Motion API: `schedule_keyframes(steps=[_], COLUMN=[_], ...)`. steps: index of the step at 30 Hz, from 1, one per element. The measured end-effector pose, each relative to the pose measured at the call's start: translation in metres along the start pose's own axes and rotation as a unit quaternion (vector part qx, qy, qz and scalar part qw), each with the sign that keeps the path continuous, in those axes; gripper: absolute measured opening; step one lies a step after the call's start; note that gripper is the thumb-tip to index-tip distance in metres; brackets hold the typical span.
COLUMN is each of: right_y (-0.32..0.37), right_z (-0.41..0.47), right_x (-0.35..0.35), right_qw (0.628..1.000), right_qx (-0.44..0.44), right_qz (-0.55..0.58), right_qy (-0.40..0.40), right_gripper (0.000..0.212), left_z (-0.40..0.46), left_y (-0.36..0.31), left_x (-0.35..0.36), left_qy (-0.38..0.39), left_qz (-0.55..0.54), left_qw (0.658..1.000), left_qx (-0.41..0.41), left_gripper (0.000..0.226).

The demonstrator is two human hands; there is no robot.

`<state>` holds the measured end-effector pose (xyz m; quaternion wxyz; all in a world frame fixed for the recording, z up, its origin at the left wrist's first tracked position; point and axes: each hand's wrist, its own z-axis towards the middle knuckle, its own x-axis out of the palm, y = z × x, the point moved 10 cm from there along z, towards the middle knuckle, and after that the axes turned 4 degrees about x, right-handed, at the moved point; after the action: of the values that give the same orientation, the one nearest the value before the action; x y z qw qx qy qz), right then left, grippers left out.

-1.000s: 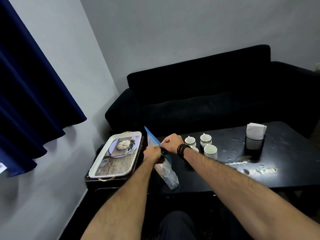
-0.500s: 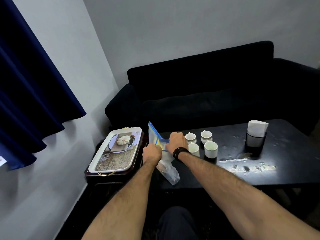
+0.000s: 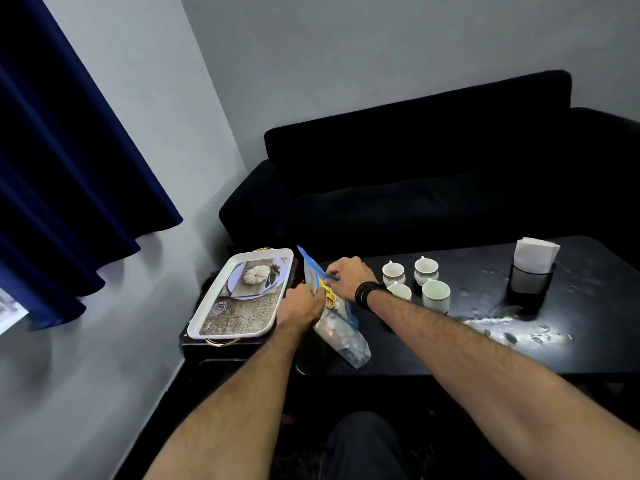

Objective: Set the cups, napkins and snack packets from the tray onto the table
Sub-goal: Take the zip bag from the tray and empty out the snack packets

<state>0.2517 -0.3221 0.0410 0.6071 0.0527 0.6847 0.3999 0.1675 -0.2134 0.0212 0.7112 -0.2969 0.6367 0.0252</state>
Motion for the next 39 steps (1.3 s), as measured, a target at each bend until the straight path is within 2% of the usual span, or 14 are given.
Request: schedule_keyframes(steps=[3, 6, 10, 12, 16, 18, 21, 24, 27, 30, 34, 36, 39], right_y=[0.01, 0.002, -0.048, -0.071, -0.069, -0.062, -0.042, -0.027, -0.04, -0.058, -0.048, -0.05, -0.044], right_z=[-0.002, 0.001, 0.004, 0.006, 0.011, 0.012, 0.012, 0.013, 0.013, 0.011, 0.011, 0.009, 0.003], right_x=[0.009, -0.005, -0.049, -0.061, -0.058, -0.05, -0.028, -0.018, -0.034, -0.046, -0.047, -0.045, -0.048], right_qw=[1.0, 0.999, 0.975, 0.963, 0.973, 0.979, 0.989, 0.995, 0.995, 0.99, 0.994, 0.995, 0.993], right_qx=[-0.026, 0.001, 0.155, 0.201, 0.181, 0.169, 0.135, 0.092, 0.1, 0.13, 0.092, 0.091, 0.046], right_qz=[-0.015, -0.013, 0.058, 0.084, 0.07, 0.069, 0.065, 0.027, 0.005, 0.047, 0.038, 0.009, -0.079], right_qy=[0.008, -0.051, -0.149, -0.161, -0.122, -0.089, 0.001, 0.039, 0.008, -0.028, -0.046, -0.04, -0.08], right_gripper=[0.009, 0.012, 0.024, 0.025, 0.022, 0.026, 0.041, 0.044, 0.044, 0.039, 0.05, 0.053, 0.052], left_z=[0.006, 0.009, 0.004, -0.001, -0.002, 0.002, 0.006, 0.007, 0.004, 0.007, 0.011, 0.014, 0.02], left_y=[0.007, 0.009, 0.039, 0.054, 0.055, 0.045, 0.026, 0.015, 0.025, 0.026, 0.013, 0.012, 0.013], left_x=[-0.01, -0.019, -0.044, -0.056, -0.062, -0.054, -0.04, -0.03, -0.045, -0.067, -0.086, -0.082, -0.054], left_qy=[-0.019, -0.048, -0.092, -0.115, -0.136, -0.118, -0.061, -0.023, -0.062, -0.117, -0.178, -0.173, -0.087], left_qz=[0.063, 0.088, 0.064, 0.044, 0.029, 0.02, -0.002, -0.027, -0.046, -0.041, -0.061, -0.064, -0.097], left_qw=[0.998, 0.995, 0.987, 0.982, 0.981, 0.987, 0.995, 0.998, 0.994, 0.99, 0.982, 0.983, 0.991], left_qx=[-0.011, -0.024, -0.117, -0.144, -0.132, -0.109, -0.074, -0.056, -0.074, -0.062, -0.034, -0.019, 0.02], left_gripper=[0.045, 0.037, 0.031, 0.026, 0.043, 0.038, 0.017, 0.023, 0.04, 0.038, 0.029, 0.031, 0.037])
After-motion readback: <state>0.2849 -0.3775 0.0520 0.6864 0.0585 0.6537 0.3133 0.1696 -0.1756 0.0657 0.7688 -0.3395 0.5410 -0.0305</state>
